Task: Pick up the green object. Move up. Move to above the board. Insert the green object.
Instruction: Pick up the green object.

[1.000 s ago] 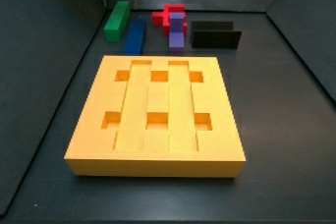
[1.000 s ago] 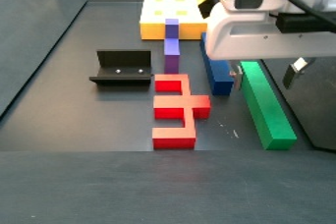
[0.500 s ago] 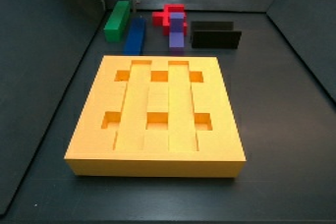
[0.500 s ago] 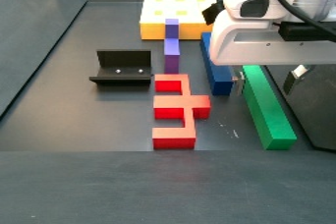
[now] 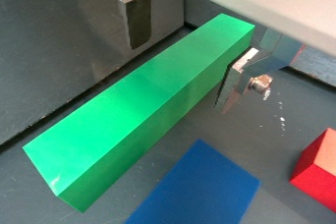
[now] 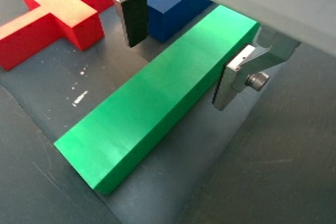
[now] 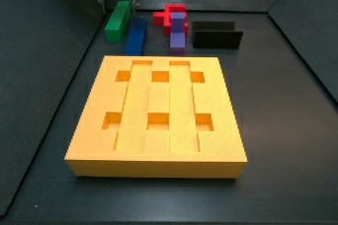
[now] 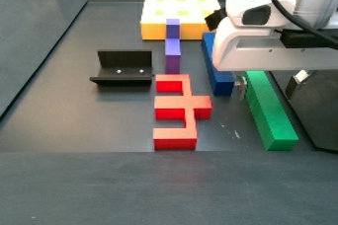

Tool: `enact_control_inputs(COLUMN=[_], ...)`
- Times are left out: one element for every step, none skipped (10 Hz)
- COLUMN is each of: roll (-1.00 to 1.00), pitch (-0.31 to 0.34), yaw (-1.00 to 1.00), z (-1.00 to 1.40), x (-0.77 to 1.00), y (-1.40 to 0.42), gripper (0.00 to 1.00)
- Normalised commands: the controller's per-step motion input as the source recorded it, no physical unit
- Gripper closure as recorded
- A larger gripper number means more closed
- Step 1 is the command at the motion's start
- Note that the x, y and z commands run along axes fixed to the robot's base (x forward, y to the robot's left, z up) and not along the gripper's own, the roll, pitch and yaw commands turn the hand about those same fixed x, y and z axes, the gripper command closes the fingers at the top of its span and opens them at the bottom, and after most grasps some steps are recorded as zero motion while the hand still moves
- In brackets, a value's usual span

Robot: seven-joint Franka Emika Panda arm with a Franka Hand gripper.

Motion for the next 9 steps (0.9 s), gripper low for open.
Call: enact_control_inputs(roll=[0.00, 0.00, 0.00, 0.00, 0.00, 0.00, 0.00, 0.00, 0.00], pitch=[-0.119, -0.119, -0.053, -0.034, -0.021, 0.000, 0.000, 0.000, 0.000], yaw=[0.00, 0.00, 0.00, 0.00, 0.00, 0.00, 0.00, 0.00, 0.00], z=[-0.27, -0.25, -0.17, -0.15, -0.12, 0.00, 0.00, 0.00, 0.00], x=[-0.06, -0.09, -0.02, 0.00, 0.00, 0.00, 0.00, 0.00, 0.00], y=[0.03, 0.09, 0.09, 0.05, 0.07, 0.00, 0.00, 0.00, 0.00], gripper=[0.00, 0.00, 0.00, 0.00, 0.00, 0.00, 1.00, 1.00, 1.00])
